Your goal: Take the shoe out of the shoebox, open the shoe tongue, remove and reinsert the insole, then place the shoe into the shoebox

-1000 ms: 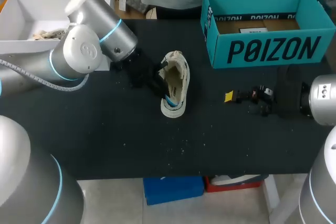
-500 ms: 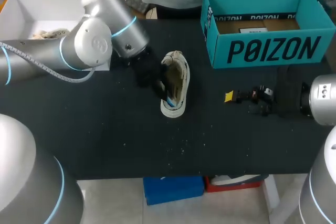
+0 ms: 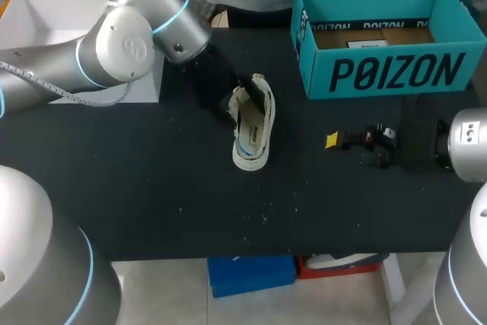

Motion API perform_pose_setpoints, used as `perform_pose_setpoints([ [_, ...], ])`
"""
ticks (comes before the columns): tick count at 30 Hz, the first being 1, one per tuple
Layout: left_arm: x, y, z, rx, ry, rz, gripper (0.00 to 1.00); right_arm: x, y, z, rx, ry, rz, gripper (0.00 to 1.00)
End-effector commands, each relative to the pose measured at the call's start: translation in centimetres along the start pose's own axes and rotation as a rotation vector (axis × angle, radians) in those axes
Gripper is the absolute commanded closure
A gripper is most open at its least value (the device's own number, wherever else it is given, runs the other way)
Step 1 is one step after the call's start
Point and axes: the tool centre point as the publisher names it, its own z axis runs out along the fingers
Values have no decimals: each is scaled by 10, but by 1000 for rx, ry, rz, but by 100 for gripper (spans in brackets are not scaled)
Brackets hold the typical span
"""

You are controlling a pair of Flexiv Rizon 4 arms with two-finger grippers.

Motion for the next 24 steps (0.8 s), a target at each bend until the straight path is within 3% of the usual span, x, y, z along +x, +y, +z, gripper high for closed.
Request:
perform_pose_setpoints([
  [1, -10, -10, 2, -69, 90, 52, 100, 0, 0, -1, 1, 2, 0, 0],
  [6, 2, -17, 6, -64, 250, 43, 100, 0, 0, -1, 1, 2, 0, 0],
  [12, 15, -21, 8, -63, 339, 0, 100, 0, 0, -1, 1, 2, 0, 0],
  [24, 32, -26, 30, -66, 409, -7, 100, 0, 0, -1, 1, 2, 0, 0],
])
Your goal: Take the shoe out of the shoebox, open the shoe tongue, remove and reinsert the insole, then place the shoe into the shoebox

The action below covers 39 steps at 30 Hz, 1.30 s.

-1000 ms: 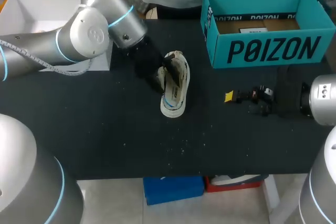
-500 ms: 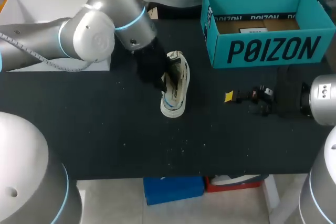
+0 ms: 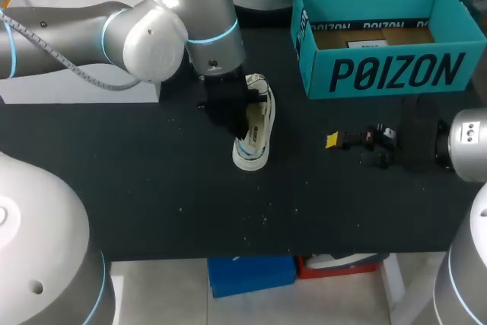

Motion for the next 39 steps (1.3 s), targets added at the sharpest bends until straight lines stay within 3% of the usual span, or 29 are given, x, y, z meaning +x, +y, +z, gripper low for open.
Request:
perform_pose_setpoints([
  [1, -4, -1, 13, 2, 28, -2, 100, 0, 0, -1, 1, 2, 0, 0],
  [25, 3, 14, 58, 41, 51, -21, 100, 0, 0, -1, 1, 2, 0, 0],
  [28, 2, 15, 46, 41, 26, -18, 100, 0, 0, -1, 1, 2, 0, 0],
  [32, -7, 12, 11, 30, -67, -38, 100, 0, 0, -1, 1, 2, 0, 0],
  [39, -22, 35, -50, -51, -241, -97, 100, 0, 0, -1, 1, 2, 0, 0],
])
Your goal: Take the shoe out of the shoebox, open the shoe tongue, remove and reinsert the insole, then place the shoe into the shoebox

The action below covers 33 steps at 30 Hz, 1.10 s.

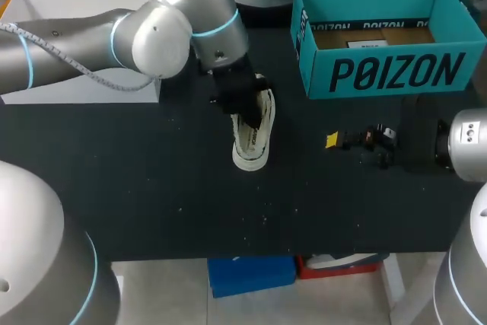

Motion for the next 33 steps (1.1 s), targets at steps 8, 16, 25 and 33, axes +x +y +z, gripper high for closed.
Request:
perform_pose_setpoints([
  [8, -14, 42, -81, -223, -252, -166, 100, 0, 0, -1, 1, 2, 0, 0],
  [16, -6, 72, -73, -335, -176, -269, 100, 0, 0, -1, 1, 2, 0, 0],
  [25, 1, 76, -52, -300, -51, -307, 100, 0, 0, -1, 1, 2, 0, 0],
  [33, 12, 64, -40, -255, -14, -302, 100, 0, 0, -1, 1, 2, 0, 0],
])
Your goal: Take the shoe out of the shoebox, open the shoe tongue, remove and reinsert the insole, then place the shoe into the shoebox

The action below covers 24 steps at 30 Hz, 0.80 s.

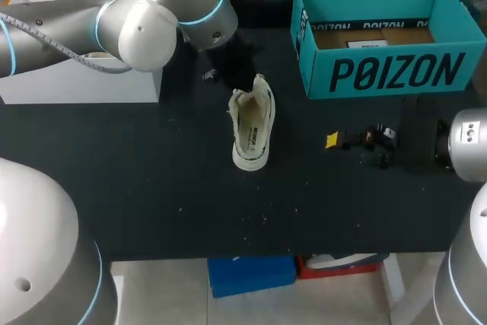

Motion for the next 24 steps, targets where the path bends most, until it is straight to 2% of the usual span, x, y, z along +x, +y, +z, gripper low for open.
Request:
perform_pose_setpoints([
  [1, 6, -1, 2, 16, 15, 0, 100, 0, 0, -1, 1, 2, 0, 0],
  [10, 31, -17, 21, 64, 68, -16, 100, 0, 0, -1, 1, 2, 0, 0],
  [16, 37, -23, 28, 83, 68, -20, 100, 0, 0, -1, 1, 2, 0, 0],
  [20, 34, -26, 24, 96, 43, -6, 100, 0, 0, -1, 1, 2, 0, 0],
  [24, 24, -32, 5, 114, -13, -2, 100, 0, 0, -1, 1, 2, 0, 0],
])
